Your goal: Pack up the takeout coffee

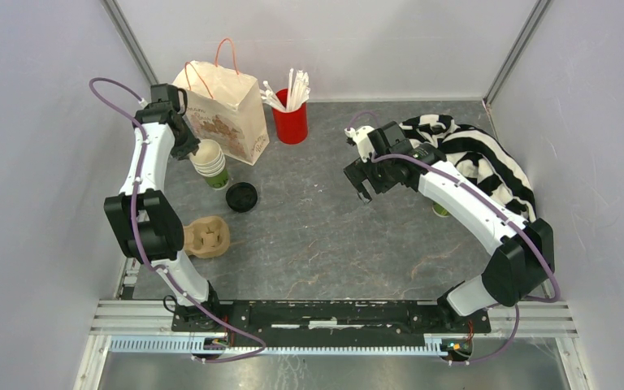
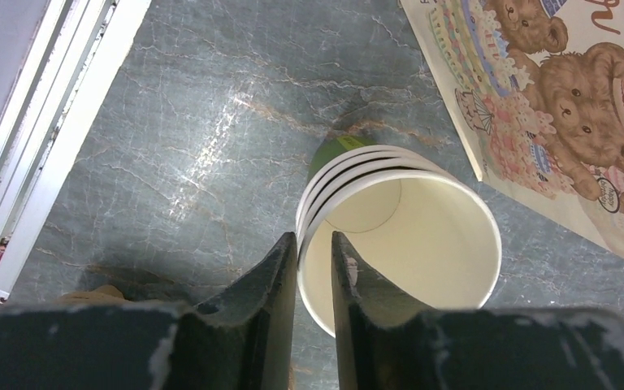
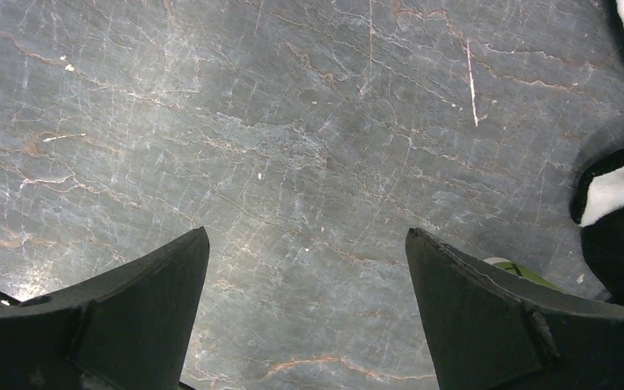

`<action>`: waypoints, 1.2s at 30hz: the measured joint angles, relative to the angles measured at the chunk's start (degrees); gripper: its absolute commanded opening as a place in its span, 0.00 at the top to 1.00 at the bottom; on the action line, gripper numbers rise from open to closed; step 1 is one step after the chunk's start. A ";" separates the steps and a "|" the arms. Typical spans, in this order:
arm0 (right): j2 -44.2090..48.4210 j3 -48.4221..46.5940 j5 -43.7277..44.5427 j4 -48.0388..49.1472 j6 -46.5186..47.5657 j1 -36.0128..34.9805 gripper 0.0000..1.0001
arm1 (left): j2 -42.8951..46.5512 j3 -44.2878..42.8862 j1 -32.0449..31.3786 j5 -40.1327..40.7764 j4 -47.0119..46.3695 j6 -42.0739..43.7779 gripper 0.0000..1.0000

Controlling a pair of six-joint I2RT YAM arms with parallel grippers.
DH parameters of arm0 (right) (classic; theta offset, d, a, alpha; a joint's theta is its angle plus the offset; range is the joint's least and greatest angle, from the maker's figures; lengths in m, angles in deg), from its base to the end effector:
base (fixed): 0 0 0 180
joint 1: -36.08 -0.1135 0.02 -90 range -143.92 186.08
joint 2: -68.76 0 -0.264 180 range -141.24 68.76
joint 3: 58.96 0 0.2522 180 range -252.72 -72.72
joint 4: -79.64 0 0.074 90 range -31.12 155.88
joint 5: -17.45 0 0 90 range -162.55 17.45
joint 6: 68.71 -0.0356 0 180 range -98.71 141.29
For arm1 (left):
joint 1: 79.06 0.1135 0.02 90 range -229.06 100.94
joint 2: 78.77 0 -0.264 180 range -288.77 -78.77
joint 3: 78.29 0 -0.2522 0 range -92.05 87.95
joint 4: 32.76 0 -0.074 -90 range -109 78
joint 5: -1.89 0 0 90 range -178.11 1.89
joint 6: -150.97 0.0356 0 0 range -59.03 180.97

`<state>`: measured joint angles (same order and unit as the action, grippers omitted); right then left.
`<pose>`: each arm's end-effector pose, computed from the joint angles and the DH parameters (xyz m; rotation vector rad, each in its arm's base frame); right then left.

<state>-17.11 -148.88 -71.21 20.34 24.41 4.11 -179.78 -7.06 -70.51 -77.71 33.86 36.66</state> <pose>0.2677 0.1661 0.3046 -0.7578 2.4279 0.1694 0.3715 0.0624 0.3134 -0.7914 2.4528 0.1338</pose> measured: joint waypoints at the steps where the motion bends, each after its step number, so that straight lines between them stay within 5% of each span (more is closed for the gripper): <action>1: 0.04 0.07 0.00 0.02 0.00 0.00 0.02 | 0.00 0.07 0.00 0.02 -0.07 0.00 0.74; 9: 0.31 0.59 -0.02 0.26 0.02 0.00 0.02 | 0.00 0.70 0.00 -0.02 -0.31 0.04 0.79; 17: 0.81 0.66 -0.02 0.44 0.00 0.11 0.02 | 0.04 0.96 0.00 -0.17 -0.85 0.11 0.98; 36: 0.87 1.09 -0.15 0.83 0.02 0.11 0.02 | 16.72 15.04 0.04 2.62 -12.94 0.00 0.98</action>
<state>-16.23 -147.79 -71.36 21.17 24.43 4.22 -163.06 7.98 -70.46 -75.09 20.92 36.66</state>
